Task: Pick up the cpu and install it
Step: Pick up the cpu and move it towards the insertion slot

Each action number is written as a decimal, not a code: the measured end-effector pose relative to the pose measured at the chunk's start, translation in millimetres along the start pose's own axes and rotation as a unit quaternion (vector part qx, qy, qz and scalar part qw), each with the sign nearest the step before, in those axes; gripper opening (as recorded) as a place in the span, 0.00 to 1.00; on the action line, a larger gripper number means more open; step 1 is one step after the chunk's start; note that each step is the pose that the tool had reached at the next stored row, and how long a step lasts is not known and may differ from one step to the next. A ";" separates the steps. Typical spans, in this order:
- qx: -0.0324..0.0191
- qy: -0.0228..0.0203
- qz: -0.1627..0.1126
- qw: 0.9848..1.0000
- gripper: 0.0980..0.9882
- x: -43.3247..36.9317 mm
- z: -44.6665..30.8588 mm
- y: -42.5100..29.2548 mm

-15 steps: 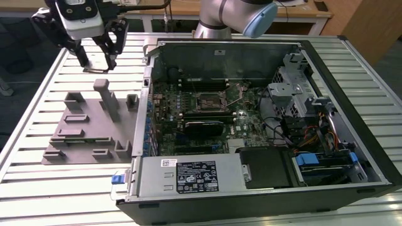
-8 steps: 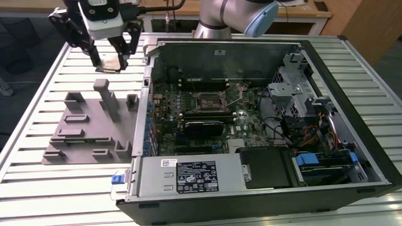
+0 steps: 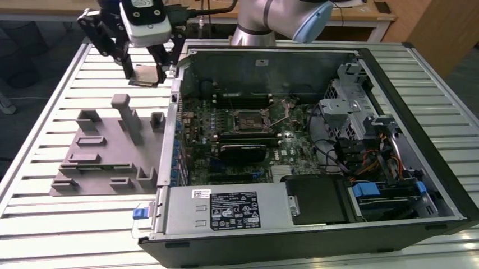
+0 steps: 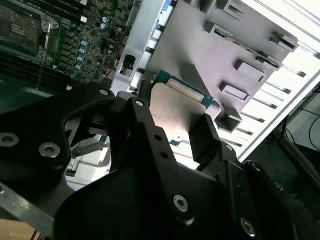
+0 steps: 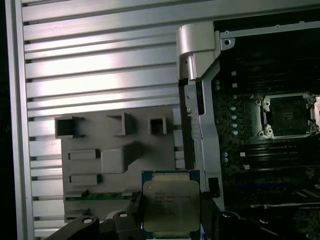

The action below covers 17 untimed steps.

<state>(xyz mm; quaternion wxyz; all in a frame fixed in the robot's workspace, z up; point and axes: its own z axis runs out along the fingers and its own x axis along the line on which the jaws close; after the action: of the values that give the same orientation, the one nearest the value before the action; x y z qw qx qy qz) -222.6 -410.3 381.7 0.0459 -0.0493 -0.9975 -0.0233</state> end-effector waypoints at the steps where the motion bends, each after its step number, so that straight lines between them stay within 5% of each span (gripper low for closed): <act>1: 0.000 0.001 0.000 1.000 0.50 -3.0 -0.3 0.3; 17: 0.001 0.011 0.001 1.000 0.50 -54.8 -4.9 5.6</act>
<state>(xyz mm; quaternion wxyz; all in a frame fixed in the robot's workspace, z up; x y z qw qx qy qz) -167.3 -410.3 381.7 0.0571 -0.0496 -0.9969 -0.0228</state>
